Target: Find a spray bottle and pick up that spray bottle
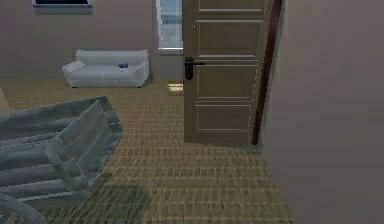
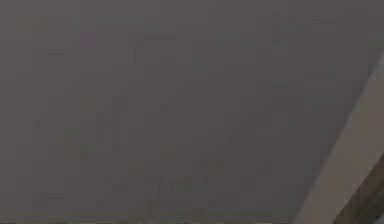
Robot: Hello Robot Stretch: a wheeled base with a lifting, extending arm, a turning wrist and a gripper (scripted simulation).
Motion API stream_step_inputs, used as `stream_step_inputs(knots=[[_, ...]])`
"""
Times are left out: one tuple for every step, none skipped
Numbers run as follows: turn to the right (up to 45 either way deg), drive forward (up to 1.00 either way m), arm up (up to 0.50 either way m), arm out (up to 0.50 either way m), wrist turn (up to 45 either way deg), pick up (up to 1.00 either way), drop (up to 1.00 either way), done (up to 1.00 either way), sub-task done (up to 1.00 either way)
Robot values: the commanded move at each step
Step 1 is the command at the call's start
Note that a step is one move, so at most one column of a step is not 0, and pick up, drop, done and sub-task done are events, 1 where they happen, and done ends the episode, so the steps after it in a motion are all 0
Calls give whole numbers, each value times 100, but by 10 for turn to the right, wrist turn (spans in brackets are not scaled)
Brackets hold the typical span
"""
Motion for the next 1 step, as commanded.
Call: stream_step_inputs(knots=[[-90,0,0,0,0,0,0,0,0]])
